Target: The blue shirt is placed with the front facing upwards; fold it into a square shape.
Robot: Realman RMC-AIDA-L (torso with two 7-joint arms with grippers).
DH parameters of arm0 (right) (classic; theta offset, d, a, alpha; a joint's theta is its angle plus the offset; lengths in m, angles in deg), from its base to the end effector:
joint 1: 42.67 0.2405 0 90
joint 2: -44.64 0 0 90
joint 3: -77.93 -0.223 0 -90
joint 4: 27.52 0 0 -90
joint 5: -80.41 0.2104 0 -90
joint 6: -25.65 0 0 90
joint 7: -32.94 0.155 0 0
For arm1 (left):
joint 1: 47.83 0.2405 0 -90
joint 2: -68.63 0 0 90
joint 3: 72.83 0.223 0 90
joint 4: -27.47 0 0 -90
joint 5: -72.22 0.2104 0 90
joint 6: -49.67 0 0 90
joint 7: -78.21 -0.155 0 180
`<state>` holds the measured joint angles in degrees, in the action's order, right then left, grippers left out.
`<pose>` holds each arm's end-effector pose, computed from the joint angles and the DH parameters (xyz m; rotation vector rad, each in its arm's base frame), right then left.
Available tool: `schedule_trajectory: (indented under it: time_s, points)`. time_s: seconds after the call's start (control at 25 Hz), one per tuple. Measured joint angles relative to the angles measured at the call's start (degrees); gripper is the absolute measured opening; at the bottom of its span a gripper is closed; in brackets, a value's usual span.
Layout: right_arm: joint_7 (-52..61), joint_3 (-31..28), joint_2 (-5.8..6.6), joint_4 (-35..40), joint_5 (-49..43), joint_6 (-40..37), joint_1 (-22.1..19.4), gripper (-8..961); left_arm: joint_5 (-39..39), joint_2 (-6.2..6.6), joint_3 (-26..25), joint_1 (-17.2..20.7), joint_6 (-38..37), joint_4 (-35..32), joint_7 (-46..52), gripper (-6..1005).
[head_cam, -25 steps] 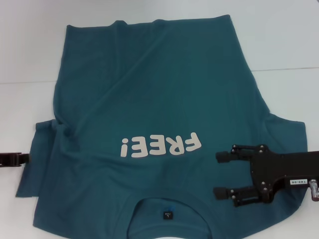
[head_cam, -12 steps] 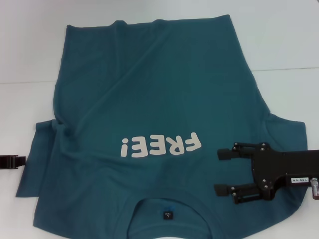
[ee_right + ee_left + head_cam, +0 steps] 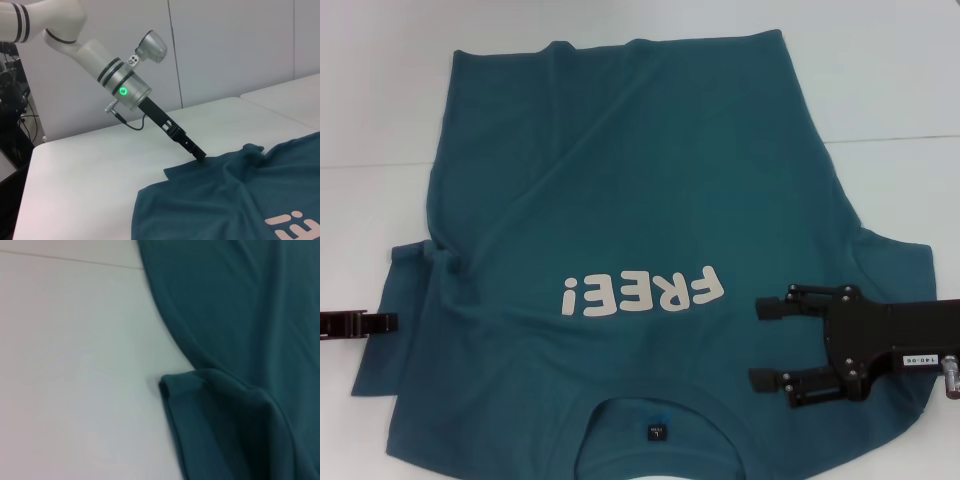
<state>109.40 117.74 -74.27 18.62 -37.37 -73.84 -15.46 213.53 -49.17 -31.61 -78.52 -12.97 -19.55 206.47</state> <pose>0.2317 0.2964 0.0266 -2.8569 0.4263 0.6495 -0.3151 0.3640 0.0485 -2.0616 -1.4085 -0.1153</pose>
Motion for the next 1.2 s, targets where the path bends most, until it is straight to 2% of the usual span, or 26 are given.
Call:
schedule_trajectory:
  time_s: [0.48, 0.72, 0.88, 1.04, 1.2]
  points:
    - [0.0, 0.0, -0.32, 0.0, -0.15, 0.0, 0.34, 923, -0.08, -0.22, 0.21, -0.96, 2.23, 2.67, -0.47, 682]
    - [0.05, 0.0, -0.34, 0.0, -0.24, 0.0, 0.35, 923, -0.11, -1.77, 0.45, -0.93, 1.05, 0.94, -2.08, 723]
    - [0.15, 0.0, -0.35, 0.0, -0.23, 0.0, 0.33, 923, -0.11, -2.49, 0.6, -0.84, 1.03, -0.37, -2.41, 625]
    - [0.17, 0.0, -0.35, 0.0, -0.13, 0.0, 0.36, 922, -0.13, -2.54, 0.68, -0.97, 0.97, -0.34, -2.48, 527]
    - [0.4, 0.0, -0.34, 0.0, -0.09, 0.04, 0.4, 922, -0.12, -2.26, 0.68, -1.13, 1.28, 0.71, -2.49, 338]
